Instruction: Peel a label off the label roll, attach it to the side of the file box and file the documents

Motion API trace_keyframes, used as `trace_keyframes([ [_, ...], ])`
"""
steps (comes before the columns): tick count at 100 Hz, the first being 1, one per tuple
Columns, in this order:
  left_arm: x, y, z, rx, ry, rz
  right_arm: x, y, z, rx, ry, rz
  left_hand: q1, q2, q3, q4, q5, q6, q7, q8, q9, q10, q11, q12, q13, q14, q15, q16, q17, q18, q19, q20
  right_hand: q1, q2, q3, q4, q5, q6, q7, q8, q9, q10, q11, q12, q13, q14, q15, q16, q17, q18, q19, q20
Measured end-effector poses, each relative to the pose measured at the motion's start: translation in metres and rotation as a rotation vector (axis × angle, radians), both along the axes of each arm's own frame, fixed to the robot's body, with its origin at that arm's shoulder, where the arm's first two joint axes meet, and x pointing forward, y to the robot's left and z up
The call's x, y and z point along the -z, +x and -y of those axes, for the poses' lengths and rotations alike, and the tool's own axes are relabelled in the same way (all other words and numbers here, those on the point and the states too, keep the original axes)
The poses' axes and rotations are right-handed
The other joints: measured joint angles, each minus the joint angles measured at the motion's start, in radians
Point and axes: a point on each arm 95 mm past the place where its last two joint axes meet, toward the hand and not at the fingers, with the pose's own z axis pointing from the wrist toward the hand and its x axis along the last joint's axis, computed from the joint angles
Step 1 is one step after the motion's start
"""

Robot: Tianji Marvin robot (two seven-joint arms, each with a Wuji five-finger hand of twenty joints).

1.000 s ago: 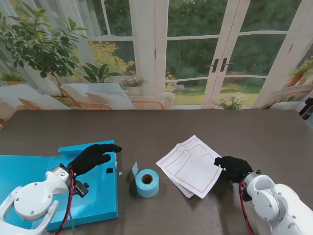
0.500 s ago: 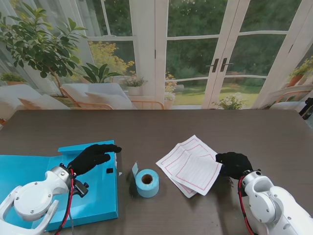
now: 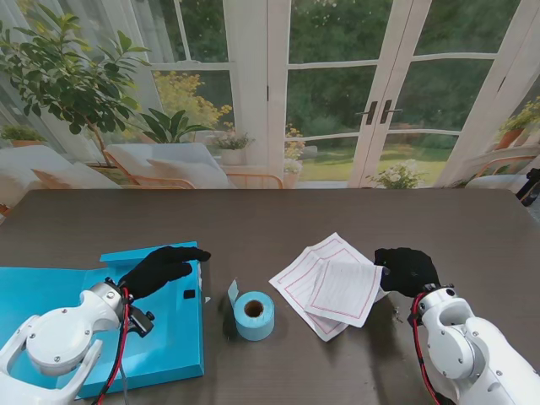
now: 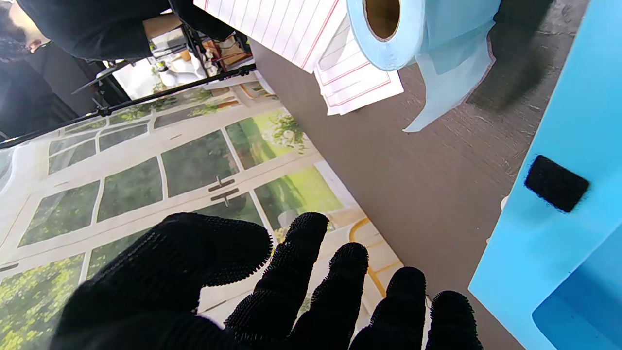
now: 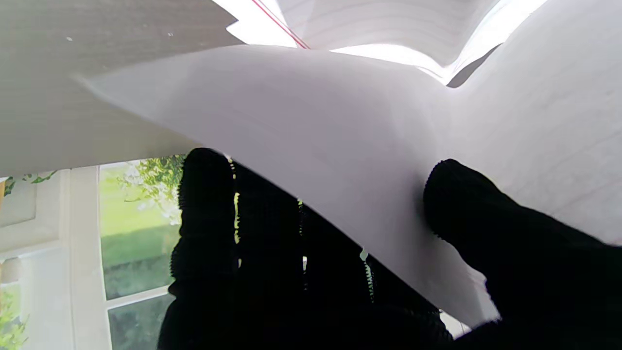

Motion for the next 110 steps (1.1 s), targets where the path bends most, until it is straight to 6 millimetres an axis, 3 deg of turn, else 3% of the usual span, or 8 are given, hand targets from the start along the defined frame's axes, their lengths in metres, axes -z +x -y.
trace_keyframes([
  [53, 0.000, 0.010, 0.005, 0.007, -0.004, -0.022, -0.030, 0.008, -0.012, -0.027, 0.029, 0.087, 0.000, 0.000, -0.010, 0.000, 0.000, 0.002, 0.000, 0.000, 0.000, 0.009, 0.000, 0.000, 0.000, 0.012, 0.000, 0.000, 0.000, 0.000, 0.000, 0.001, 0.001, -0.066, 0.061, -0.019, 0.063, -0.007, 0.034, 0.006, 0.074, -0.002, 0.000, 0.026, 0.097, -0.006, 0.087, 0.062, 0.006, 0.000, 0.061, -0.007],
  [70, 0.000, 0.012, 0.006, 0.010, -0.004, -0.027, -0.035, 0.009, -0.015, -0.050, -0.004, 0.073, 0.000, 0.011, -0.012, 0.000, 0.000, 0.002, -0.001, 0.000, 0.000, 0.011, 0.000, 0.000, -0.001, 0.012, 0.000, 0.000, 0.000, 0.000, 0.000, 0.002, 0.000, -0.115, 0.073, -0.020, 0.103, -0.003, 0.046, 0.066, 0.119, -0.002, 0.029, 0.090, 0.114, -0.008, 0.279, 0.137, 0.061, 0.017, 0.113, 0.014],
  [95, 0.001, 0.011, 0.006, 0.011, -0.005, -0.034, -0.034, 0.009, -0.016, -0.089, -0.044, 0.055, 0.000, 0.023, -0.022, 0.000, 0.000, 0.002, -0.001, 0.001, 0.000, 0.013, 0.000, 0.000, -0.001, 0.011, 0.000, 0.000, -0.007, -0.001, 0.000, 0.003, -0.018, -0.098, 0.072, -0.020, 0.209, 0.057, 0.032, 0.166, 0.196, 0.005, 0.099, 0.192, 0.116, -0.007, 0.576, 0.221, 0.061, 0.075, 0.219, 0.105],
  [110, 0.003, 0.010, 0.006, 0.009, -0.007, -0.037, -0.035, 0.009, -0.018, -0.160, -0.153, 0.064, 0.000, 0.023, -0.023, 0.000, 0.000, 0.002, -0.001, 0.001, 0.000, 0.013, 0.000, 0.000, -0.001, 0.012, 0.000, 0.000, -0.008, -0.001, 0.000, 0.004, -0.051, -0.098, 0.072, 0.048, 0.238, 0.052, 0.032, 0.261, 0.232, -0.013, 0.194, 0.288, 0.121, -0.029, 0.810, 0.329, 0.061, 0.075, 0.350, 0.187],
])
